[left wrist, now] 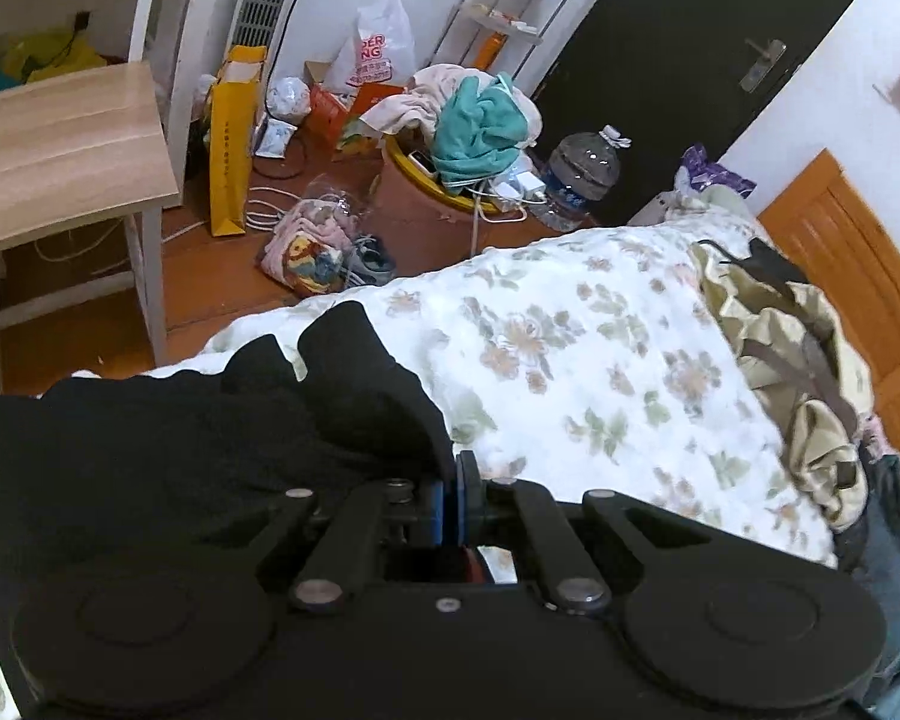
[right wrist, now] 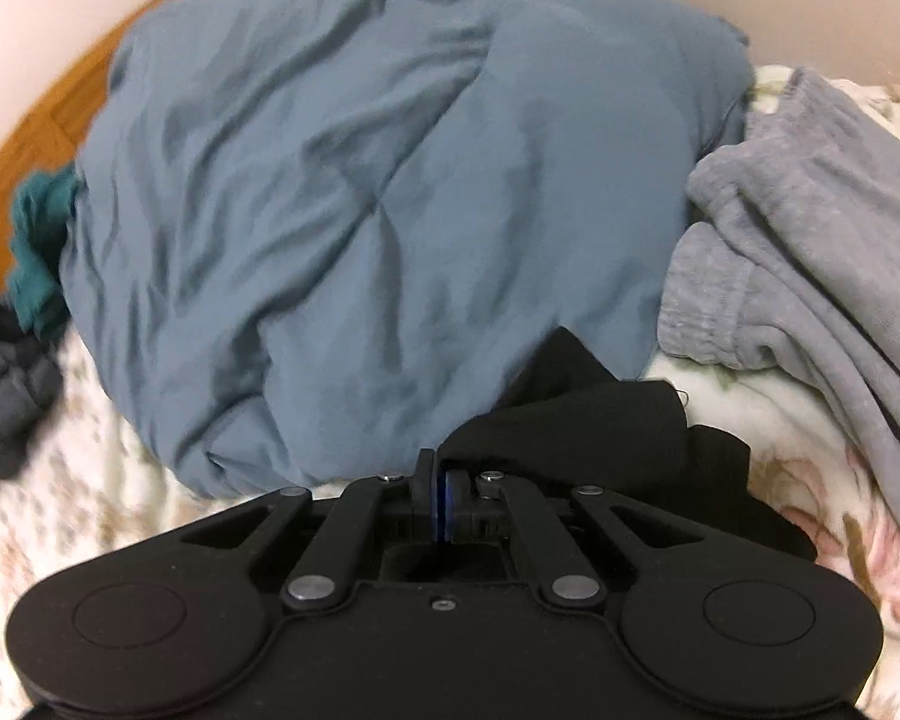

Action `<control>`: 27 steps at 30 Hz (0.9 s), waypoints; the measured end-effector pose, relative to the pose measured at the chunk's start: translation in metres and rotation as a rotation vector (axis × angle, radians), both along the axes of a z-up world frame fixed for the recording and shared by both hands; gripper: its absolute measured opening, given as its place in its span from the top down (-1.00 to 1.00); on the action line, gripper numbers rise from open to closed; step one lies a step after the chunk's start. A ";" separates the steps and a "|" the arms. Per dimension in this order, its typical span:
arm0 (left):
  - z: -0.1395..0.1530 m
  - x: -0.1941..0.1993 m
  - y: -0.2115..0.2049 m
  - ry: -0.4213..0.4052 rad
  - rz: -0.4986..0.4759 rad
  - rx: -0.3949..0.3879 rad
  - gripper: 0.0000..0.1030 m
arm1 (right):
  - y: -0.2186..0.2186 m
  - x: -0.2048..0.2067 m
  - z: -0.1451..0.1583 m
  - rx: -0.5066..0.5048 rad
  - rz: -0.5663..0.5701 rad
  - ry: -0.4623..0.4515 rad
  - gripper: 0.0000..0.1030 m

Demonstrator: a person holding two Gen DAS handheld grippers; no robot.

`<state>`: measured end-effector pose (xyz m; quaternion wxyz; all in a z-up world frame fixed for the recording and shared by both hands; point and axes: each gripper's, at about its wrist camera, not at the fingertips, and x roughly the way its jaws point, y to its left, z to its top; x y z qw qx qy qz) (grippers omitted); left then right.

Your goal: Fold clothes

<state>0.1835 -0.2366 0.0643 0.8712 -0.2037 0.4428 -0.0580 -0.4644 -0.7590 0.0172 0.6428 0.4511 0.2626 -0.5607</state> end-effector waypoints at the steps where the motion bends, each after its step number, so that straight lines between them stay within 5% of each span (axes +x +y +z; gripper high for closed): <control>1: -0.002 0.002 -0.002 0.004 -0.002 0.008 0.92 | -0.003 0.002 -0.003 0.003 0.015 0.021 0.95; 14: -0.022 0.029 -0.010 0.080 -0.030 0.064 0.58 | -0.012 0.002 -0.026 0.040 0.068 0.163 0.80; 20: -0.012 0.032 0.007 0.086 -0.041 -0.049 -0.31 | -0.019 -0.008 -0.002 -0.036 0.059 0.208 -0.08; 23: -0.003 0.030 0.015 0.080 -0.058 -0.127 -0.55 | -0.019 -0.026 0.010 -0.061 0.010 0.197 -0.08; 27: 0.014 0.016 0.014 0.060 -0.099 -0.098 -0.69 | 0.000 -0.042 0.025 -0.120 0.037 0.200 -0.15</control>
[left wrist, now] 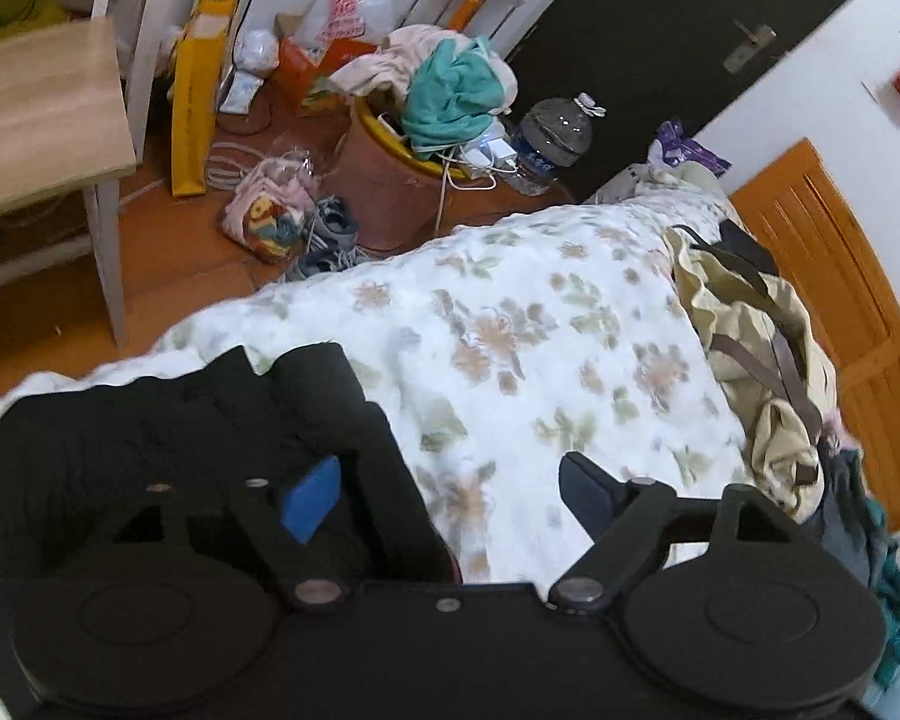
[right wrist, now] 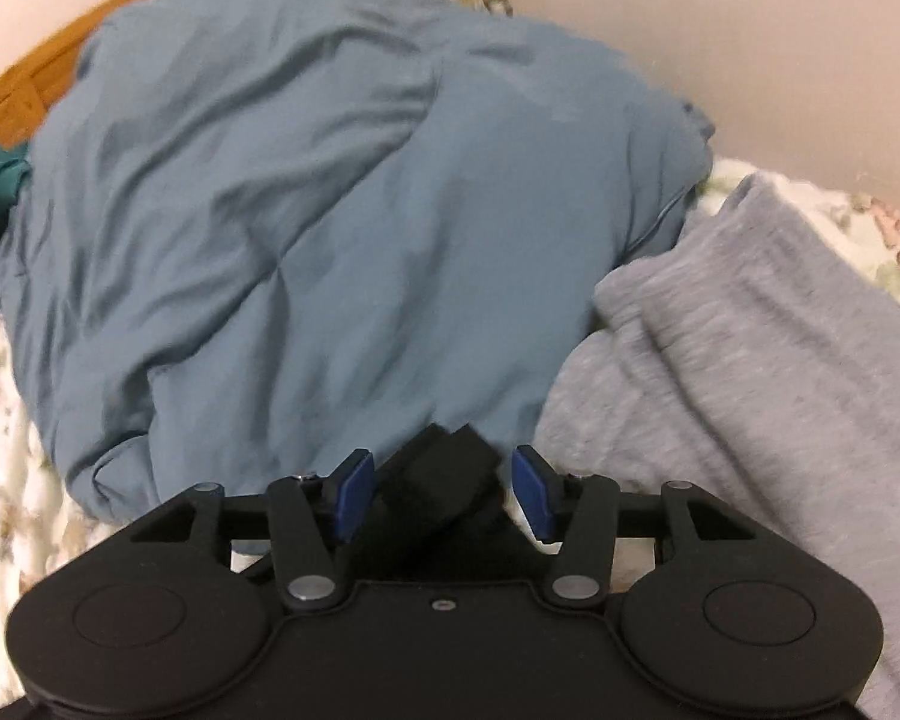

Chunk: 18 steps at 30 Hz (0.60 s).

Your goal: Fold clothes

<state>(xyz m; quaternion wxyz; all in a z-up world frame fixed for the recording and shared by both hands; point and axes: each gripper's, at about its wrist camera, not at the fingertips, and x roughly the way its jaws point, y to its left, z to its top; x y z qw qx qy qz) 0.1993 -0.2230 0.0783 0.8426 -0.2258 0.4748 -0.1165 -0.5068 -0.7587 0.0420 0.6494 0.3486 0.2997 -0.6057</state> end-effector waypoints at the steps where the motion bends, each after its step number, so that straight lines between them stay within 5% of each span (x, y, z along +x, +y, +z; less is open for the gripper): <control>1: 0.004 -0.009 -0.002 -0.006 -0.030 0.003 -0.79 | 0.008 -0.003 0.003 -0.017 0.022 0.008 -0.19; 3: 0.007 -0.028 -0.006 -0.033 -0.072 0.021 -0.99 | 0.022 -0.010 0.008 -0.049 0.068 0.035 -0.36; 6: 0.001 -0.053 -0.016 -0.051 -0.118 0.105 -0.99 | 0.035 -0.019 0.008 -0.054 0.137 0.080 -0.37; 11: -0.020 -0.102 -0.028 0.025 -0.164 0.134 -0.99 | 0.039 -0.040 -0.007 -0.029 0.248 0.148 -0.38; 14: -0.022 -0.130 -0.042 0.014 -0.229 0.212 -0.99 | 0.038 -0.048 -0.011 0.015 0.303 0.061 -0.37; 18: -0.027 -0.154 -0.061 -0.037 -0.299 0.313 -0.99 | 0.033 -0.064 -0.016 0.071 0.227 -0.113 -0.37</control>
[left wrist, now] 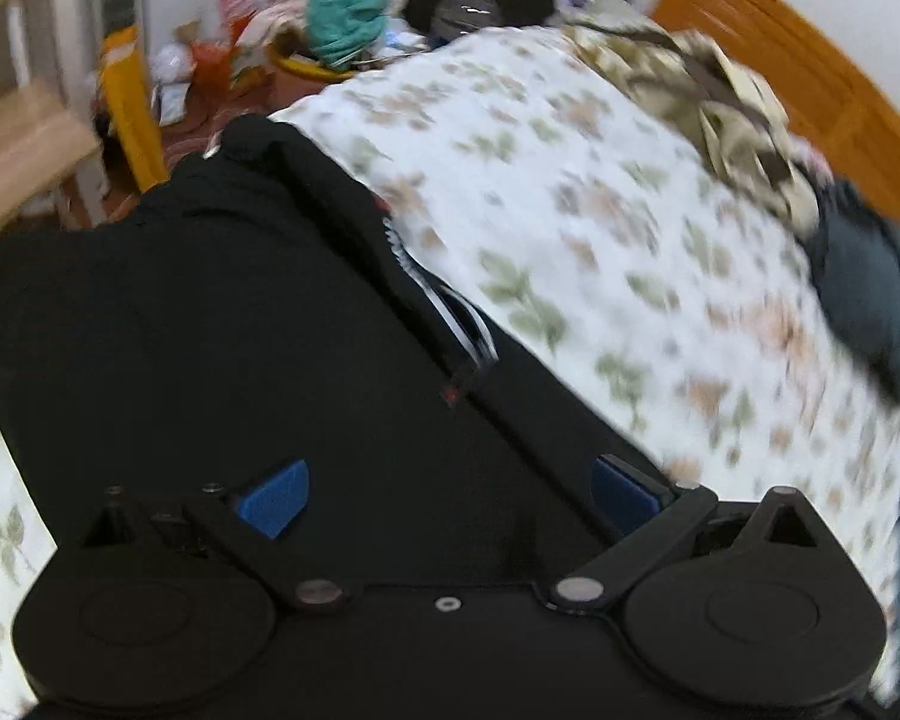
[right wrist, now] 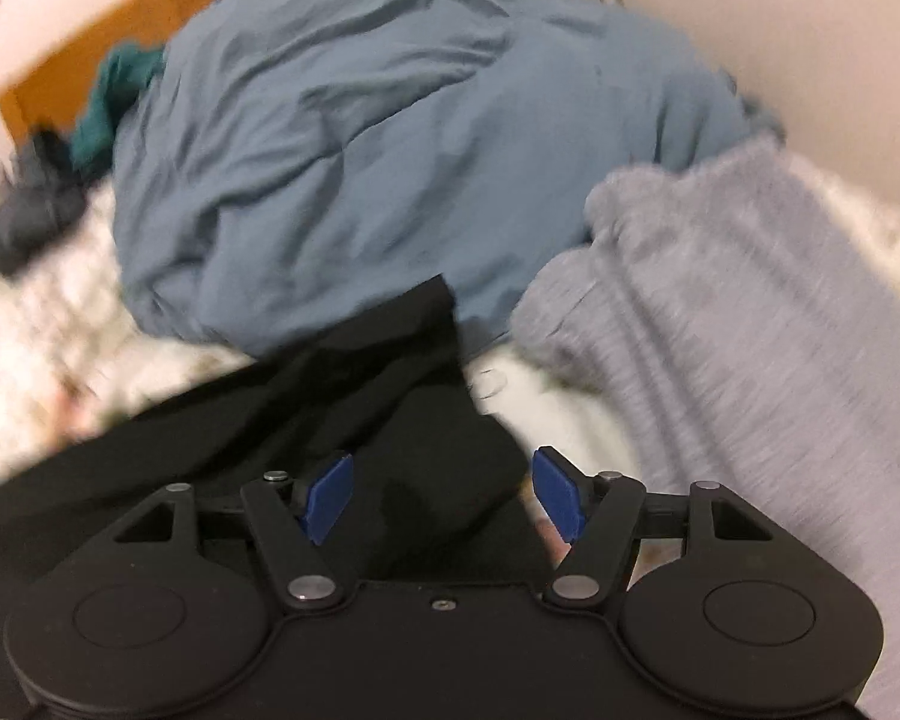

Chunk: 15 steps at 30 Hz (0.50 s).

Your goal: Fold clothes

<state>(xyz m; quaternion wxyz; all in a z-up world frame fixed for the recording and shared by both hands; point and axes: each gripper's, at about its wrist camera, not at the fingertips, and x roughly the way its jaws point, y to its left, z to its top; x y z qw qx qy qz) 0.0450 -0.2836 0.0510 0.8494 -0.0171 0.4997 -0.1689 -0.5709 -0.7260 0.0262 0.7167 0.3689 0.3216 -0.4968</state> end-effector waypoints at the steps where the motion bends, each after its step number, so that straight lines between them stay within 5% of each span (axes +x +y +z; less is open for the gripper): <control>1: -0.003 -0.002 -0.003 -0.011 -0.009 0.009 -0.99 | -0.003 -0.003 -0.004 0.014 -0.035 -0.013 -0.37; 5: -0.017 0.004 -0.013 0.020 0.009 0.032 -0.97 | -0.018 -0.018 -0.030 0.114 -0.172 -0.155 -0.13; 7: -0.025 0.010 -0.017 0.071 0.028 0.054 -0.97 | -0.022 -0.018 -0.037 0.130 -0.208 -0.173 0.21; 8: -0.028 0.012 -0.018 0.087 0.032 0.060 -0.97 | -0.023 -0.017 -0.038 0.129 -0.223 -0.177 0.60; 12: -0.038 0.017 -0.020 0.128 0.061 0.090 -0.98 | -0.018 -0.011 -0.036 0.115 -0.255 -0.174 0.88; 15: -0.042 0.020 -0.019 0.136 0.094 0.097 -0.98 | -0.009 -0.018 -0.027 0.088 -0.287 -0.174 0.89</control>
